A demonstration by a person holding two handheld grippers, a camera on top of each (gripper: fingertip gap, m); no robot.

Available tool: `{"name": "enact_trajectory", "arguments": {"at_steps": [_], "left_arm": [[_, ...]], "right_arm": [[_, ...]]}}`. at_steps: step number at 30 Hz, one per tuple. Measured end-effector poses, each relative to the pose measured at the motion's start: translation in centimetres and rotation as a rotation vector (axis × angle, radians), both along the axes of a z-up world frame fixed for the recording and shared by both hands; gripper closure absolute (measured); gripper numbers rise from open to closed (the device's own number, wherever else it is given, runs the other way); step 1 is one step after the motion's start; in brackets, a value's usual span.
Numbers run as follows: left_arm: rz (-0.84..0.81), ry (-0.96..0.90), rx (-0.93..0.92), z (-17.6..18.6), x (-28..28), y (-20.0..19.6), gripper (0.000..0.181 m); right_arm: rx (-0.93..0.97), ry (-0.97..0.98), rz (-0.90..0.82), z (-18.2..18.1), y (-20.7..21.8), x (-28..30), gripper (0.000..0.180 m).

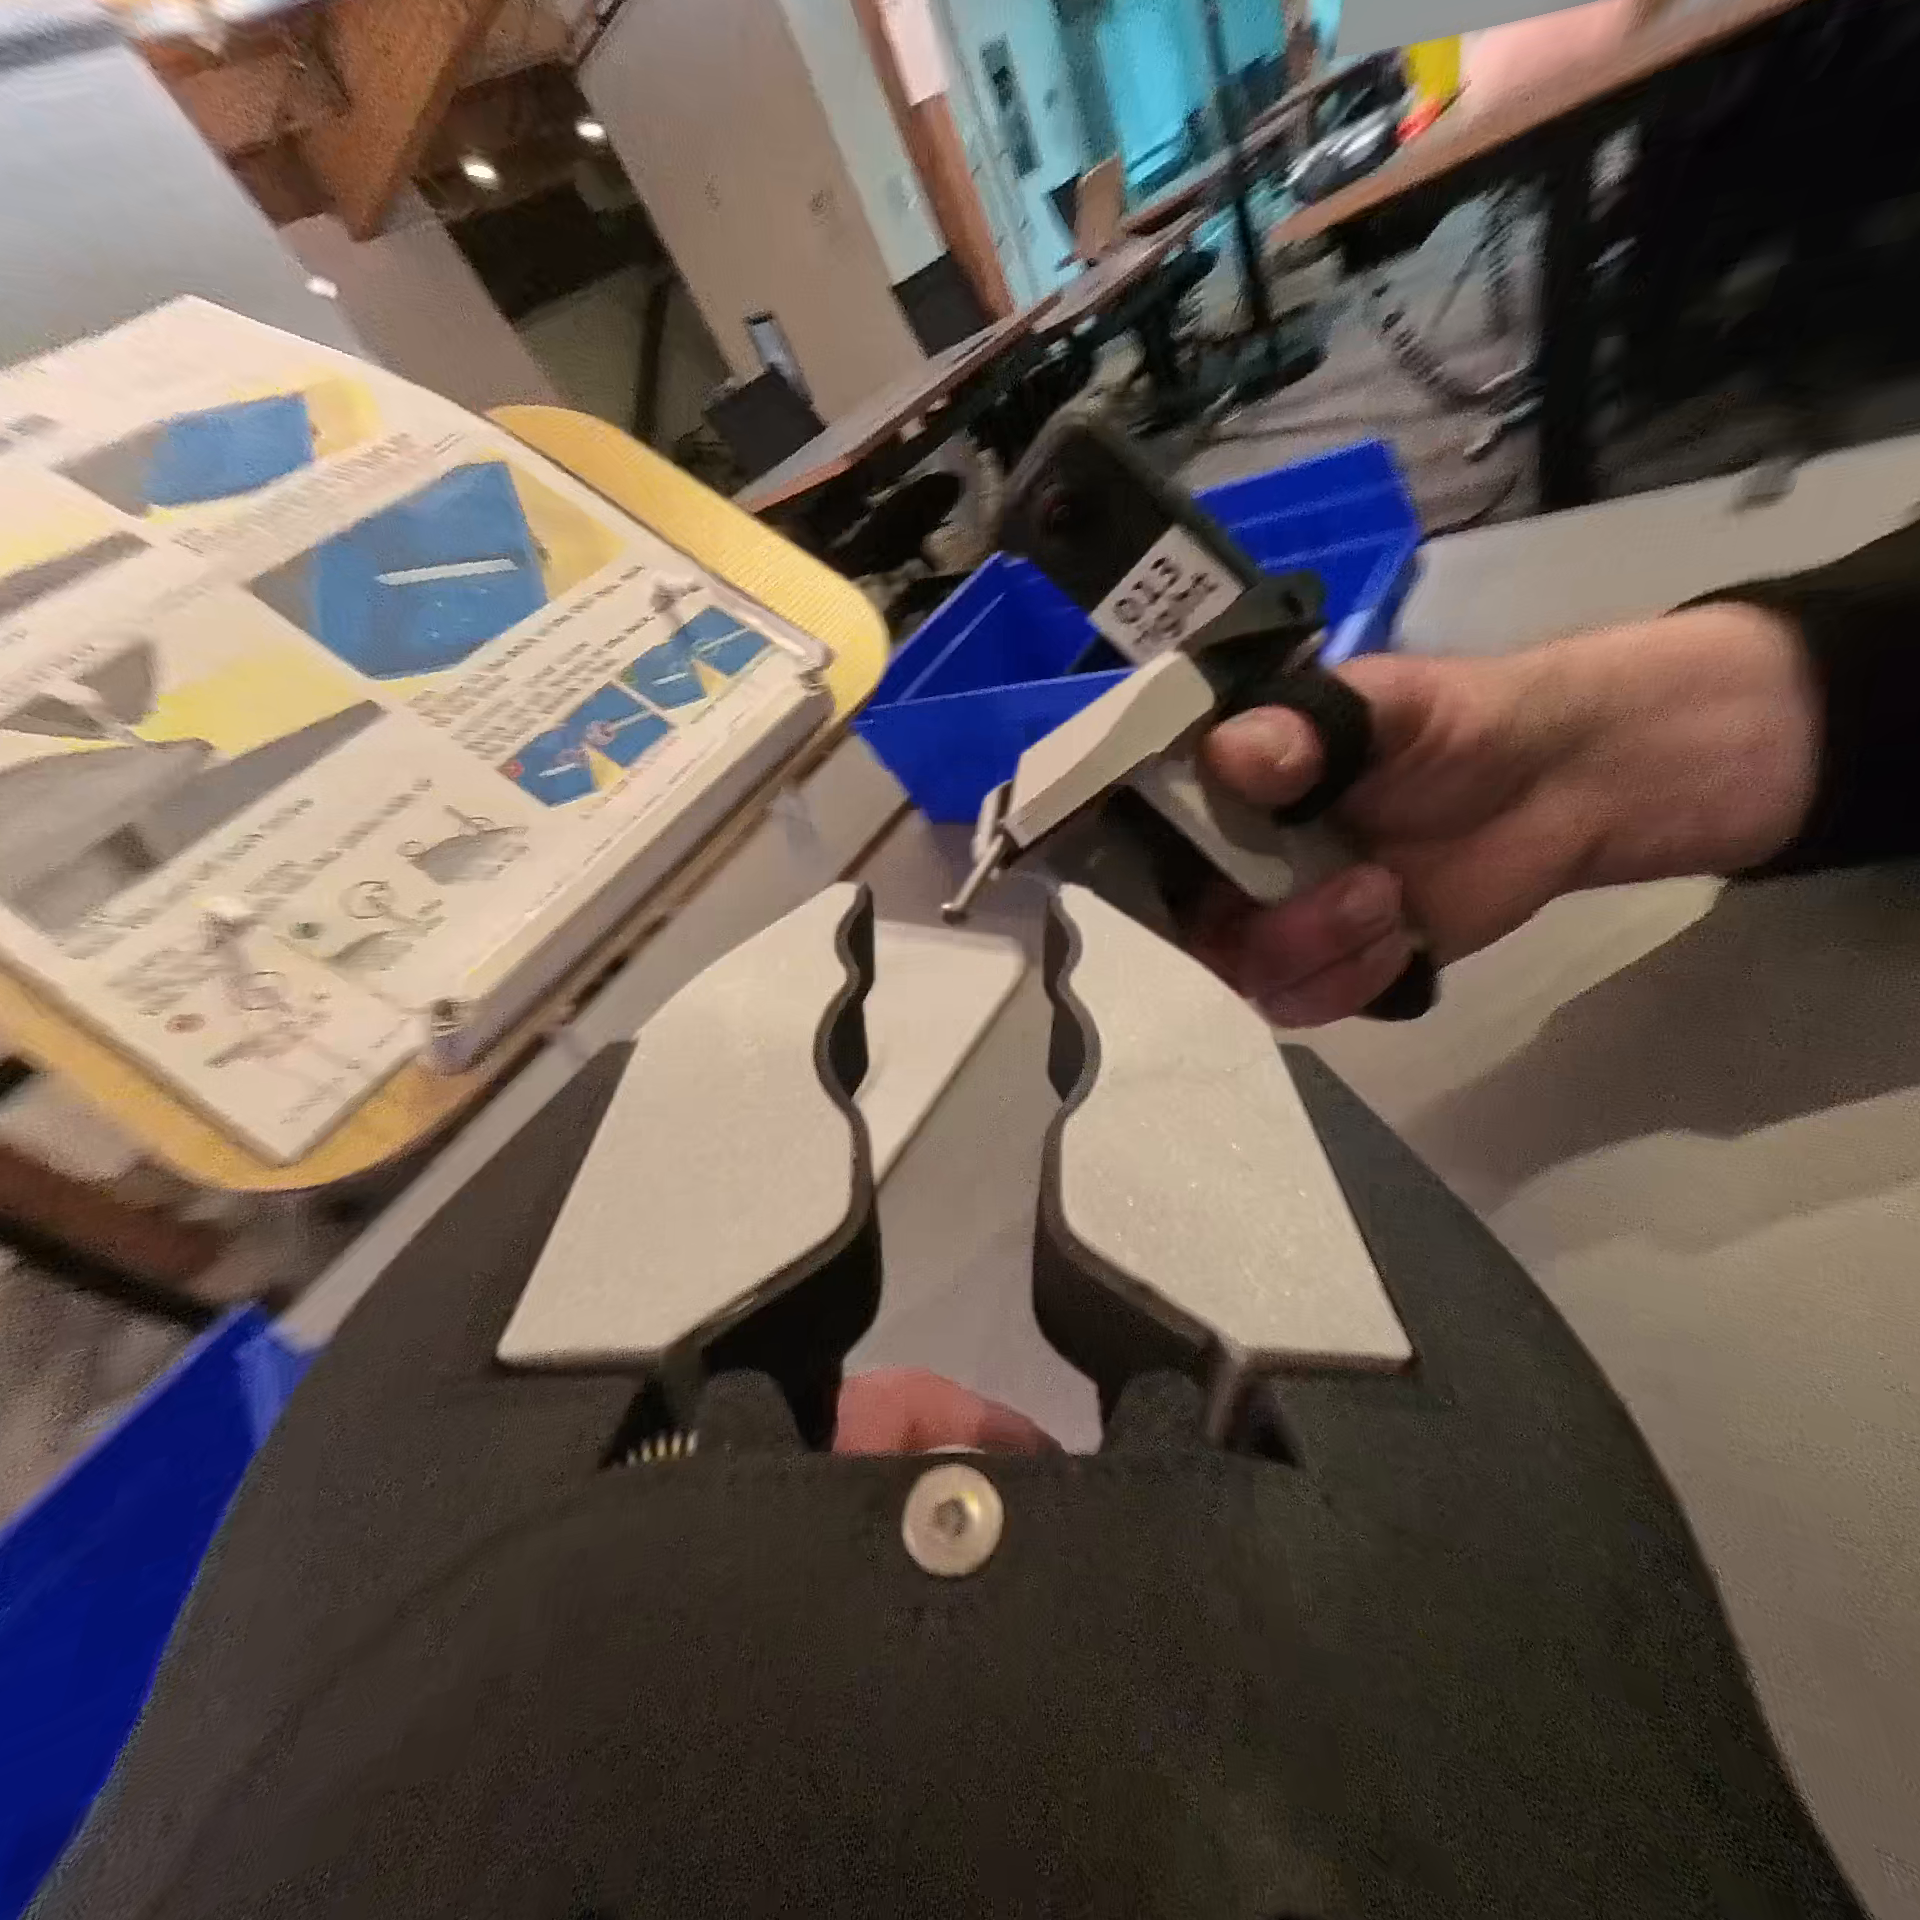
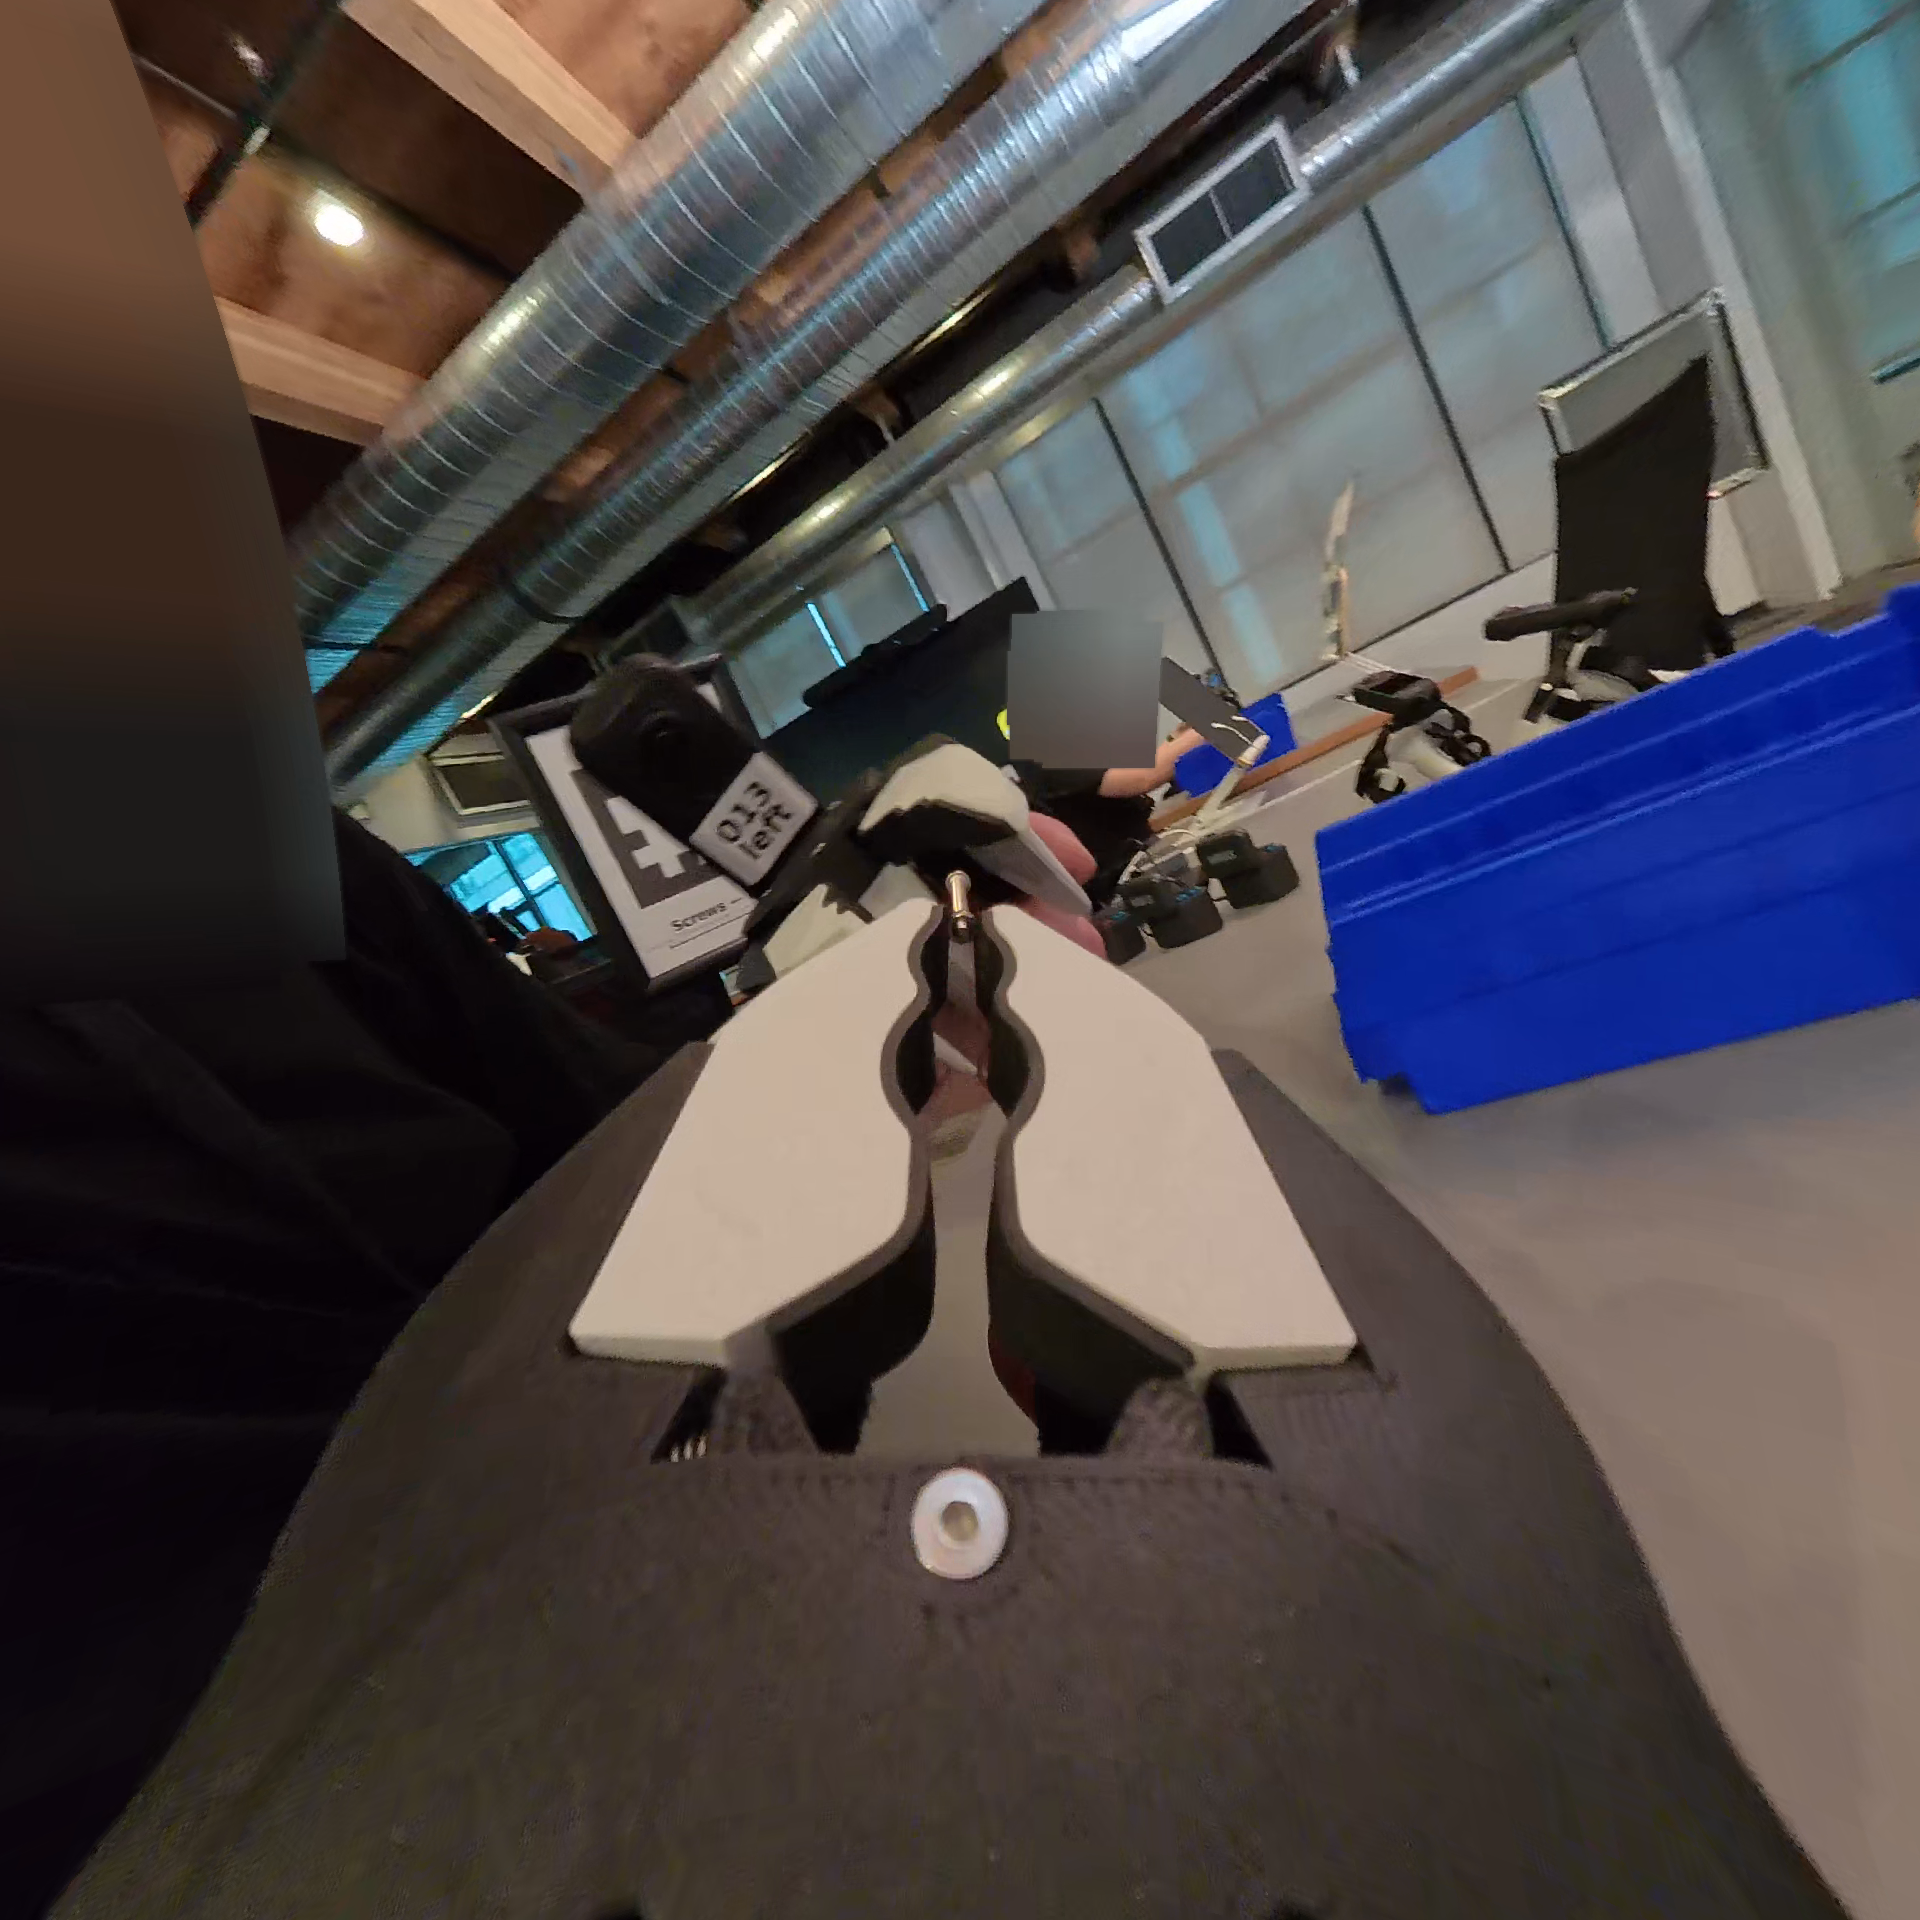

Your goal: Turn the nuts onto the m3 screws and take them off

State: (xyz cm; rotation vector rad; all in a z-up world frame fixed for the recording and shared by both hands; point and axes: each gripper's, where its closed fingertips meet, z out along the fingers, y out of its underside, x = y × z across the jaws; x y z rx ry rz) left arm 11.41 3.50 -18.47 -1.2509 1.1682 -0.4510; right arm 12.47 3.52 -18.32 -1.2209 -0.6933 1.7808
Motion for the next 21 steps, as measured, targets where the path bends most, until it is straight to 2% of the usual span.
{"name": "enact_trajectory", "arguments": {"at_steps": [3, 8, 10, 12, 15, 17, 21], "left_arm": [[-0.120, -0.090, -0.158, 0.1, 0.6, -0.9, 0.144], [-0.207, -0.208, -0.265, 1.1, 0.6, -1.4, 0.174], [-0.205, -0.204, -0.280, 1.0, 0.7, -1.3, 0.178], [-0.219, -0.212, -0.292, 1.0, 0.7, -1.3, 0.175], [-0.230, -0.222, -0.306, 1.0, 0.6, -1.3, 0.158], [-0.242, -0.223, -0.317, 0.8, 0.7, -1.4, 0.154], [-0.251, -0.208, -0.303, 0.8, 1.1, -1.6, 0.164]], "right_arm": [[0.021, 0.025, 0.032, 0.4, -0.7, -0.1, 0.175], [0.029, 0.033, 0.052, 0.2, -1.0, -0.2, 0.175], [0.022, 0.059, 0.061, 0.5, -1.0, 0.0, 0.175], [0.026, 0.070, 0.065, 0.6, -1.1, 0.0, 0.175], [0.024, 0.097, 0.067, 0.9, -1.2, 0.2, 0.175], [0.021, 0.102, 0.067, 0.9, -1.2, 0.2, 0.175], [0.023, 0.097, 0.077, 0.8, -1.4, 0.0, 0.175]]}}
